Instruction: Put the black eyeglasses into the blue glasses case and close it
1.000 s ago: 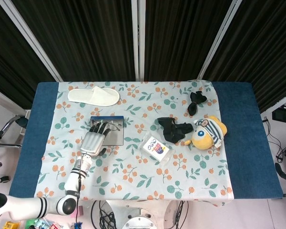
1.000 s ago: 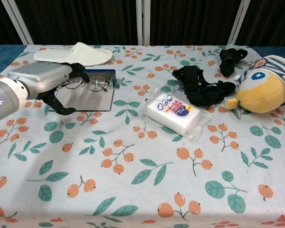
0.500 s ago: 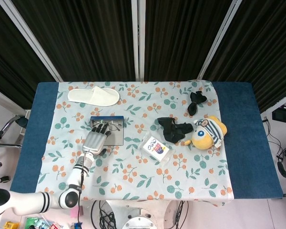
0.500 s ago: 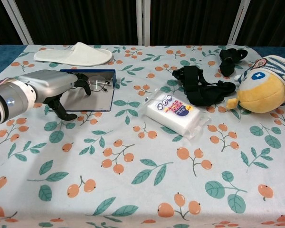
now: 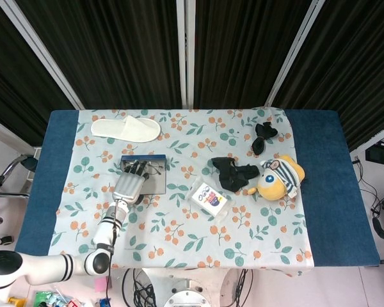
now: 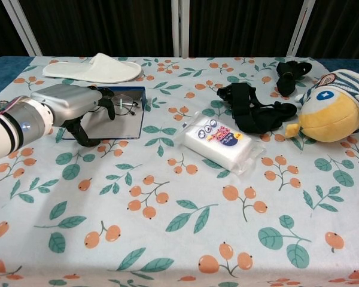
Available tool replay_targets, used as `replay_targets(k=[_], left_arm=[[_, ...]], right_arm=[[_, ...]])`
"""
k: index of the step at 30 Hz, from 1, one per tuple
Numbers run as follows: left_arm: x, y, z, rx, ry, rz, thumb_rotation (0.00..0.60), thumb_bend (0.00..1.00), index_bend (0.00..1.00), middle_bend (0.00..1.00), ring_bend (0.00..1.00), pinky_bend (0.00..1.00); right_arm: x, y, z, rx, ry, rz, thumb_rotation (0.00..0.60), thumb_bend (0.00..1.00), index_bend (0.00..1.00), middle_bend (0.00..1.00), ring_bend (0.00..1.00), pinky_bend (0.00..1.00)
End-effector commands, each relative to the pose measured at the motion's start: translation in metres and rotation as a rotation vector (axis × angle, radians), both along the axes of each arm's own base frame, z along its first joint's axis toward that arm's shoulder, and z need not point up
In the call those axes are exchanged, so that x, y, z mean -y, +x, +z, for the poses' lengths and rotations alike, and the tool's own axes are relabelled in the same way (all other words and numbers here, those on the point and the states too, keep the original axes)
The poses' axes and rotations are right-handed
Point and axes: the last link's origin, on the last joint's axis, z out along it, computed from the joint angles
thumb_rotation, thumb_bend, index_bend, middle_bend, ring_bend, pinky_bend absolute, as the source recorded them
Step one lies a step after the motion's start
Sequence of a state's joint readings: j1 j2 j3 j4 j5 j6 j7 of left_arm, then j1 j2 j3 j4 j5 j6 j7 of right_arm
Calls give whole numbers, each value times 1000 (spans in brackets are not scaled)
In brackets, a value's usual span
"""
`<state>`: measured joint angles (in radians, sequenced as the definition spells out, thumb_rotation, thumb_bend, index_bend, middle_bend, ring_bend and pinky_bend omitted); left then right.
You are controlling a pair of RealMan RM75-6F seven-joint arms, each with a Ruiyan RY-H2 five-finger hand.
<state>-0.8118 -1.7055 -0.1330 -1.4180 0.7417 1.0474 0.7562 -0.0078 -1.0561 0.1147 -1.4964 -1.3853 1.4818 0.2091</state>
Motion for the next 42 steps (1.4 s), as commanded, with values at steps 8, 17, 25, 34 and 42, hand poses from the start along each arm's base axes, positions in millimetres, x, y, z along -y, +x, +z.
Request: replay_targets(k=[8,17,25,34,42], left_arm=[[-5,-1,5,22,99,-40,600,357,497,0,10,156],[-14,-2,5,38,200,-74,600,428,487,0,10,157],[-27,-3,-6,40,206,-56,600,431,473,0,10,157],[-7,-9,3,137,183,-49,600,439,625,0,9,156],[57,-45,47,222,189,-83,600,440,672,0,10,155]], right_arm=[[1,-1,-3,4,19,5,600,198,0,0,0,0],[0,0,0,-6,10,3,600,196,0,0,0,0],[-1,0,1,-10,9,-2,600,199,0,0,0,0],[-1,-2,3,-8,3,-9,600,207,0,0,0,0],[1,-2,-2,-12,19,-5,600,207,0,0,0,0]])
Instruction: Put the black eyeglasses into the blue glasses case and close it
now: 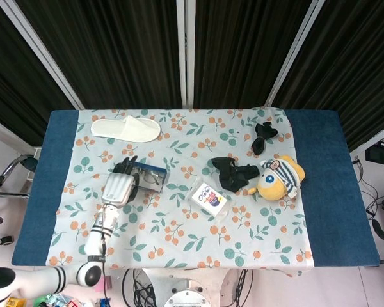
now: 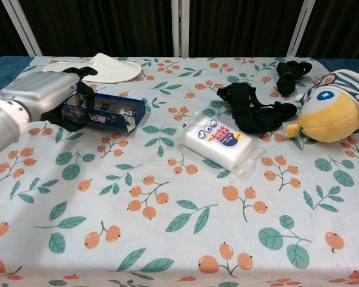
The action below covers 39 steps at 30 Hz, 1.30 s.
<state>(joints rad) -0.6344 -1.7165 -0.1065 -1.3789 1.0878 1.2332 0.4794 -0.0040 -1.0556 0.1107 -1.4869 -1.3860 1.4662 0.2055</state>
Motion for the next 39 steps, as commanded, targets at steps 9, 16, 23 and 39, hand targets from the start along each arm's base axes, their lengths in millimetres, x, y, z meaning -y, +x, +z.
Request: replay_targets(k=[9,16,23,39], left_arm=[[61,-52,52,12,6,-31,600,440,675,0,10,155],[38,-39,44,-70,14,-77,600,439,685,0,10,155],[14,-26,33,-173,-11,-66,600,439,693,0,10,155],[-3,-13,20,-139,80,-141,600,345,0,0,11,154]], right_arm=[[4,6,-10,-17,33,17,600,206,0,0,0,0],[5,10,-13,-25,42,23,600,206,0,0,0,0],[4,6,-10,-19,36,7,600,206,0,0,0,0],[2,-2,-5,-7,12,-6,600,207,0,0,0,0]])
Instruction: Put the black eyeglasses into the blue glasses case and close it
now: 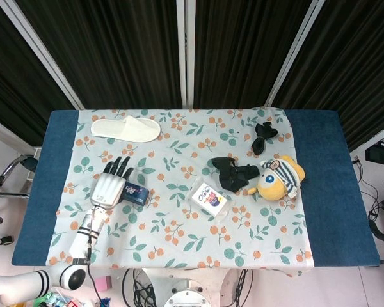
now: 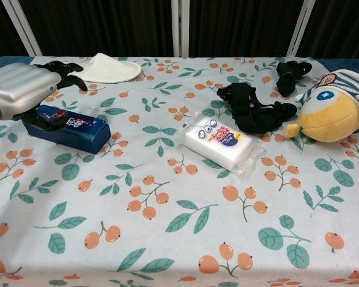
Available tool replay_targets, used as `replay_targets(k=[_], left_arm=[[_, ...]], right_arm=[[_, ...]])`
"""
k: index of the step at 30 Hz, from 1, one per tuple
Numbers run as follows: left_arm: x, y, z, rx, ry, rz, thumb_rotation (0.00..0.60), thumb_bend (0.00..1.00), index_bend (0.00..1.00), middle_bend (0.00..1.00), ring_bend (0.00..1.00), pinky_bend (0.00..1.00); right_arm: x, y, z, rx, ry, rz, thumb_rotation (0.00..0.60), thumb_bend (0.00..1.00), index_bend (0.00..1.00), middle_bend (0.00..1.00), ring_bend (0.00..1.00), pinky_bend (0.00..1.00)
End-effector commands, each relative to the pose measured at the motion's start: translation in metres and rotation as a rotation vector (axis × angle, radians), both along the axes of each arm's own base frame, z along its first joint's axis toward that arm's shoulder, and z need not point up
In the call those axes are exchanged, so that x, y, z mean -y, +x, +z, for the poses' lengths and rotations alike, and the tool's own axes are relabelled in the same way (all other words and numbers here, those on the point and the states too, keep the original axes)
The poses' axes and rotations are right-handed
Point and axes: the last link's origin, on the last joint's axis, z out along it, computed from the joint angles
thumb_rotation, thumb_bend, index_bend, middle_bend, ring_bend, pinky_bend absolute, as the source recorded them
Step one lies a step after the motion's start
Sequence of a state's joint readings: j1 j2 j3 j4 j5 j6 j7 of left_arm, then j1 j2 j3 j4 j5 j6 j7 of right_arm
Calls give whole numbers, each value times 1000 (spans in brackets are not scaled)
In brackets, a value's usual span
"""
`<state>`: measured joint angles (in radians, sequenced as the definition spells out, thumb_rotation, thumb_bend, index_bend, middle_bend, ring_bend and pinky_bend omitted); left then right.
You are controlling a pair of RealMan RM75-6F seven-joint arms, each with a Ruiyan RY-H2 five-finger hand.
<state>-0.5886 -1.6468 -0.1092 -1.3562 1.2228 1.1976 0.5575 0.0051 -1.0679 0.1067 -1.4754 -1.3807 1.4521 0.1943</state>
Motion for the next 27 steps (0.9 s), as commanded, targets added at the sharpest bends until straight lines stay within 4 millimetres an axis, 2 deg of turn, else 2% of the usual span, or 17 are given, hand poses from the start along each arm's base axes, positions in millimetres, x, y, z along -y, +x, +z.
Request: replay_targets(k=[1,6,10,13,17,20,21,23,27], left_arm=[[-2,4,0,41,55,-53,600,341,0,0,11,153],[-2,0,5,62,79,-44,600,307,0,0,11,152],[8,-11,20,107,96,-14,600,253,0,0,12,152],[23,-33,39,163,103,-5,600,221,0,0,12,153],[52,-80,71,228,74,89,597,179,0,0,11,155],[74,-108,96,243,74,161,512,155,0,0,12,155],[80,-114,103,239,79,176,484,149,0,0,12,155],[93,-127,117,227,84,200,473,141,0,0,11,155],[109,-135,135,228,92,217,466,135,0,0,12,154]], right_arm=[[0,0,0,0,-2,2,600,207,0,0,0,0],[0,1,-1,0,2,5,600,208,0,0,0,0],[0,2,0,0,-1,8,600,208,0,0,0,0],[-1,2,1,0,-4,15,600,208,0,0,0,0],[-3,3,1,-6,0,32,600,207,0,0,0,0],[-4,2,-2,-5,3,36,600,208,0,0,0,0],[-4,2,-3,-3,3,35,600,208,0,0,0,0],[-4,2,-5,-1,3,32,600,208,0,0,0,0],[-3,4,-9,-7,9,34,600,208,0,0,0,0]])
